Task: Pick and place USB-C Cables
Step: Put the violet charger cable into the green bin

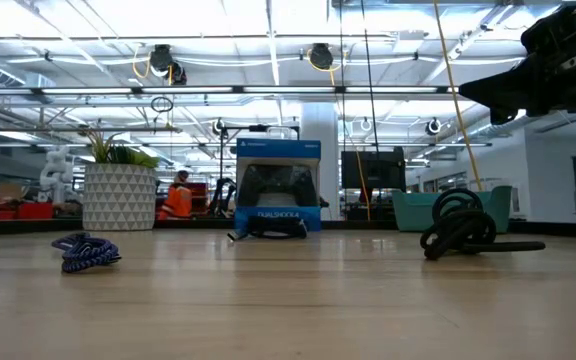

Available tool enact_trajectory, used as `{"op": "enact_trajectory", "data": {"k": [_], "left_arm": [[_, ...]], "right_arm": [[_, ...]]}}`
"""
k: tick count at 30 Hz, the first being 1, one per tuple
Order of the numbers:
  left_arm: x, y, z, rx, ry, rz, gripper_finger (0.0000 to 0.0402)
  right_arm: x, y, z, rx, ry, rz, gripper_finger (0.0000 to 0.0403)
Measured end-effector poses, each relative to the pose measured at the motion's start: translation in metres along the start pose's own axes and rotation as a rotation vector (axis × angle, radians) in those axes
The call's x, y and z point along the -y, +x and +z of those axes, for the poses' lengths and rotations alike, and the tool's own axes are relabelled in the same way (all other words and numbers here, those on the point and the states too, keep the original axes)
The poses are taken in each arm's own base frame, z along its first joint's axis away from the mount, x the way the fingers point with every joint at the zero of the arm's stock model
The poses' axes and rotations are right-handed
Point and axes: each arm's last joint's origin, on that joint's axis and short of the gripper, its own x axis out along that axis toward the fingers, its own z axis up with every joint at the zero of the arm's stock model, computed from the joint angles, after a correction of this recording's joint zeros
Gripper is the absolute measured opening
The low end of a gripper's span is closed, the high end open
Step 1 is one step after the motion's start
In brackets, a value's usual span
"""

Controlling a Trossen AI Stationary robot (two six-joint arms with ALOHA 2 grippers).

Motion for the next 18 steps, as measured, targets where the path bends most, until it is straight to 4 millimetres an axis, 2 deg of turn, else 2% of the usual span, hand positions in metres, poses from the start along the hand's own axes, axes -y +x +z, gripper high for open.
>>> {"op": "enact_trajectory", "data": {"k": [4,8,12,18], "left_arm": [[-0.003,-0.009,0.024,0.004,0.001,0.0,0.0001],[-0.005,-0.014,0.039,-0.013,-0.006,-0.002,0.0001],[-0.005,-0.011,0.043,-0.031,-0.01,-0.004,0.0001],[-0.005,0.0,0.037,-0.111,-0.014,-0.014,0.0001]], "right_arm": [[0.0,0.0,0.0,0.0,0.0,0.0,0.0],[0.0,0.0,0.0,0.0,0.0,0.0,0.0],[0.0,0.0,0.0,0.0,0.0,0.0,0.0],[0.0,0.0,0.0,0.0,0.0,0.0,0.0]]}}
